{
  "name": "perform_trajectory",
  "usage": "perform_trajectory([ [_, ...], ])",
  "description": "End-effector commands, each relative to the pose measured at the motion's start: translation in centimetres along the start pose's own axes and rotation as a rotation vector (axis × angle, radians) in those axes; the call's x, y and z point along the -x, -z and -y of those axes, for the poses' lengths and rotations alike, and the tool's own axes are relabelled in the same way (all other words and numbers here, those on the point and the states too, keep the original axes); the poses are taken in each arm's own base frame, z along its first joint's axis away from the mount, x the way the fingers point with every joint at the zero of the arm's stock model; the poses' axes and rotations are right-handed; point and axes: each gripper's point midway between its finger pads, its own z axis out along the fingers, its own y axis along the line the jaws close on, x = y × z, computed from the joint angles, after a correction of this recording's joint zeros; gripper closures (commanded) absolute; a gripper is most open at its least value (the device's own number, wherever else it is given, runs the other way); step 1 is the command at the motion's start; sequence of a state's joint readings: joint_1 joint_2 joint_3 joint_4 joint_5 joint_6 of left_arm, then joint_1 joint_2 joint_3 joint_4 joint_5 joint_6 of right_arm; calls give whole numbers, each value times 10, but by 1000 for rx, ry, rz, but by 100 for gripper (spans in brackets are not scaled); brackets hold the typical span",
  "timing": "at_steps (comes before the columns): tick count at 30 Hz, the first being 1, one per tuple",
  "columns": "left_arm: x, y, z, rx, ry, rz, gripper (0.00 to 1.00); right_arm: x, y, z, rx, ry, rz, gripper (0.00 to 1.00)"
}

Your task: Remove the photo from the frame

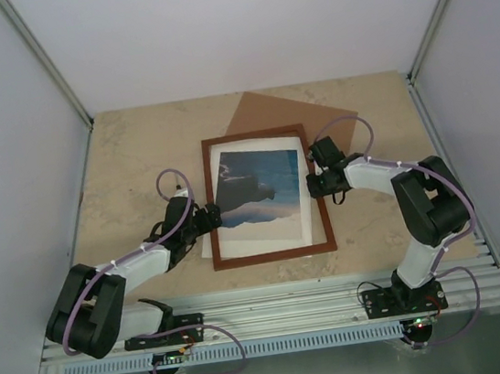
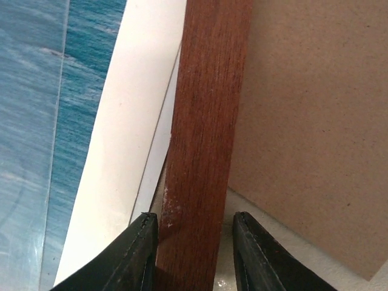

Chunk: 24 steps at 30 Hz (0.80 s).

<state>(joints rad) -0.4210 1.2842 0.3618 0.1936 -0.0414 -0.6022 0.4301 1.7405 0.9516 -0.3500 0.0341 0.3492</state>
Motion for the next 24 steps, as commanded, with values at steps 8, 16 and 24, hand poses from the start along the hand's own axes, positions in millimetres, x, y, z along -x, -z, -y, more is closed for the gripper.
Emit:
perform_trajectory([
  [8, 11, 6, 7, -22, 6, 41, 3, 1, 3, 10, -39, -2, 3, 82],
  [16, 6, 2, 8, -31, 7, 18, 2, 10, 14, 29, -67, -32, 33, 83],
  [24, 8, 3, 6, -15, 2, 25, 1, 21, 19, 72, -118, -39, 52, 84],
])
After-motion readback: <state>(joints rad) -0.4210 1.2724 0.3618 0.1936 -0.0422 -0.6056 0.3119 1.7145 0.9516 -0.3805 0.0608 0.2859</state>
